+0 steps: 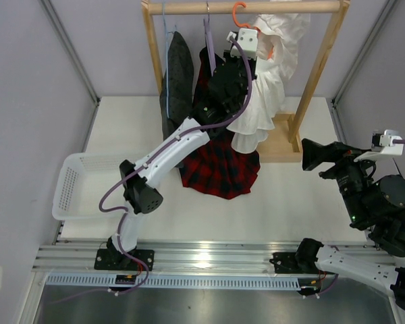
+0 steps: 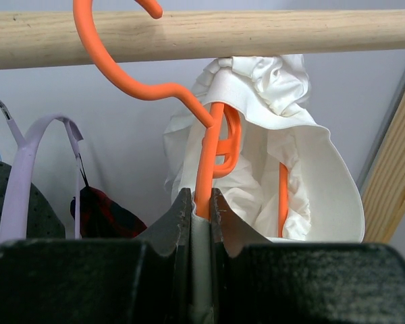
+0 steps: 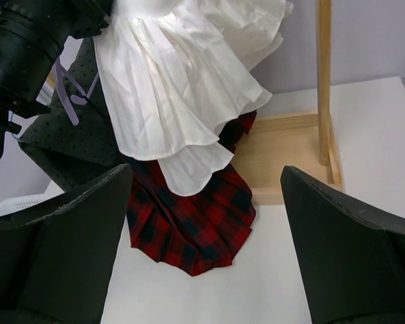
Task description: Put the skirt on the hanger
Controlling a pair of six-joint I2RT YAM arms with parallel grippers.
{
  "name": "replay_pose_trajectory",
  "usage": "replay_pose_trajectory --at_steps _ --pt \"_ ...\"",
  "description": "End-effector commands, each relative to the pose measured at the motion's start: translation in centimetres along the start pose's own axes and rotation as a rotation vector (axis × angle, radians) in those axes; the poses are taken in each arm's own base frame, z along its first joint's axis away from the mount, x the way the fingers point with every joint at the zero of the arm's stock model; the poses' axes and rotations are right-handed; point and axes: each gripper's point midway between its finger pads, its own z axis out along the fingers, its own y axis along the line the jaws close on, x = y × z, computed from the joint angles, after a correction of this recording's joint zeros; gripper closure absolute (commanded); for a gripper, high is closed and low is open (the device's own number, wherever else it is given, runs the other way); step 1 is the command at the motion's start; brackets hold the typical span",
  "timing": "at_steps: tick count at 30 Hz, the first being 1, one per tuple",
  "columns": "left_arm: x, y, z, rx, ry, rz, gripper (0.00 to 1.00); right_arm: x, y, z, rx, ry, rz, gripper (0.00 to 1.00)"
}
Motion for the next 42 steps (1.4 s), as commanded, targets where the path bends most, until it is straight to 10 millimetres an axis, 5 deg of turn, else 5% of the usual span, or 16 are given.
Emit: replay_pose_trajectory --at_steps 1,8,22,42 --pt "-7.4 2.0 0.5 -0.021 -0.217 -0.164 1.00 -1.1 -0.6 -0.3 0.009 -0.047 0.036 0.02" --pt "-5.4 1.3 1.2 0.001 -0.190 -0.127 1.00 -1.0 -1.1 -0.7 0.011 -0.050 0.033 0.02" --pt "-7.2 3.0 2.1 -0.019 -0.258 -0.145 1.00 0.1 -0.9 -0.6 -0.002 -0.037 0.032 0.02" --pt "-1.9 1.3 3.4 0.054 -0.143 -0.112 1.00 1.0 -0.6 -0.1 0.005 -0.024 0.014 0.02"
